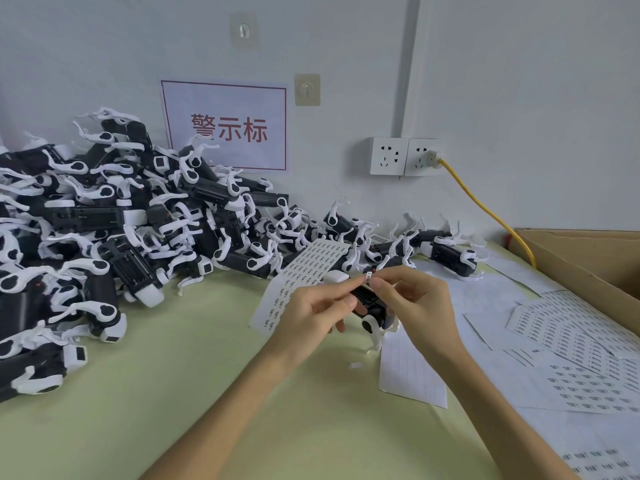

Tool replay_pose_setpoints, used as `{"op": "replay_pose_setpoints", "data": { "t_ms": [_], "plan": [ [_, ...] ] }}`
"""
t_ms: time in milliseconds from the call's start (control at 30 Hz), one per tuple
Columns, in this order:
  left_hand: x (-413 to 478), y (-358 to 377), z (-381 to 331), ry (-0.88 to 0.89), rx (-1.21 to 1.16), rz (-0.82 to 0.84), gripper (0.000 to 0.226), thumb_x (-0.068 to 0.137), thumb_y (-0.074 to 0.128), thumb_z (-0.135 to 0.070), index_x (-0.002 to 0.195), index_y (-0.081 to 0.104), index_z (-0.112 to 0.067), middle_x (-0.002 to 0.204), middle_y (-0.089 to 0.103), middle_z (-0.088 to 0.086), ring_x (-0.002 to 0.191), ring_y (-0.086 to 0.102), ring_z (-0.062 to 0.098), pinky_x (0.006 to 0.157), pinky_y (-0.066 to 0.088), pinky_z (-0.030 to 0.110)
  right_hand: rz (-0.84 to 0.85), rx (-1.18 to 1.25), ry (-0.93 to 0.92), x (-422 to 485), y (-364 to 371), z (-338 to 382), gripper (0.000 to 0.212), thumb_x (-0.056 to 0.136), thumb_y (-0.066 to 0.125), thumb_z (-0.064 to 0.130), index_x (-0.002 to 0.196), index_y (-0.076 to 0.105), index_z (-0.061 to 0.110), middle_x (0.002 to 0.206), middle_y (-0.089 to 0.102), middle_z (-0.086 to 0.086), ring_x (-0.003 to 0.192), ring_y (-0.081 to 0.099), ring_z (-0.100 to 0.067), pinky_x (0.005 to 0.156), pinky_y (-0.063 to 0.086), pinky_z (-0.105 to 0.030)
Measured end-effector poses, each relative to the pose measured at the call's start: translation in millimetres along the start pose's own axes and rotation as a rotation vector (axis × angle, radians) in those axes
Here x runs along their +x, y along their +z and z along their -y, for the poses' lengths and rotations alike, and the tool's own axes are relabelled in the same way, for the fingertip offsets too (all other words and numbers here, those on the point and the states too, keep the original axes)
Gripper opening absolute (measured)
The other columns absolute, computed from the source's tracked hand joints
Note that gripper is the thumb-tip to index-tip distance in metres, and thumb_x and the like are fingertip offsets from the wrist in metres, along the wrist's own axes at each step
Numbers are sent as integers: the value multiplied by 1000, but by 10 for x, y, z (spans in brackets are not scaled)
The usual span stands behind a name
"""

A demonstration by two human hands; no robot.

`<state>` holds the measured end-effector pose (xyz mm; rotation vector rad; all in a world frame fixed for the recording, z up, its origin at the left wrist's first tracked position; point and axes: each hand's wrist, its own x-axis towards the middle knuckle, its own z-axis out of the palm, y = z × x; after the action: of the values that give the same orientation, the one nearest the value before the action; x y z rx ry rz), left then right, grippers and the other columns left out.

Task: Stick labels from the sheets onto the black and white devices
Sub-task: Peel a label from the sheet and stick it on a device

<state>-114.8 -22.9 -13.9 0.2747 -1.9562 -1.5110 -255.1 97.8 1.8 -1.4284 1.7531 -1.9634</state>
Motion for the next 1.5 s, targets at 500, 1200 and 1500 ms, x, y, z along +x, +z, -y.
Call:
{"op": "replay_pose_setpoints", "data": {
  "t_ms": [500, 1200, 1500],
  "plan": [
    [21, -85, 91, 319, 747, -318, 67, 85, 64, -10, 150, 51, -15, 134, 65, -5, 123, 56, 18, 107, 41, 30, -166, -138, -45, 10, -6, -74, 15, 87, 78, 23, 95, 73, 34, 82, 70, 10, 67, 60, -7, 63, 43, -19],
    [0, -83, 72, 200, 479, 140, 57, 93, 63, -20, 148, 50, -30, 135, 64, -13, 126, 60, 5, 104, 50, 29, 215, -131, -227, -102, 57, -56, 94, 70, 74, 3, 153, 32, 18, 127, 52, -5, 109, 61, -22, 100, 46, -23],
    [47, 9, 77, -115, -34, -115, 19, 105, 56, -22, 121, 67, -20, 102, 76, -6, 94, 71, 6, 76, 53, 18, -284, -125, -241, -34, -7, -32, 23, 90, 66, 35, 113, 63, 30, 113, 67, 7, 108, 64, -11, 87, 45, -17]
  ]
}}
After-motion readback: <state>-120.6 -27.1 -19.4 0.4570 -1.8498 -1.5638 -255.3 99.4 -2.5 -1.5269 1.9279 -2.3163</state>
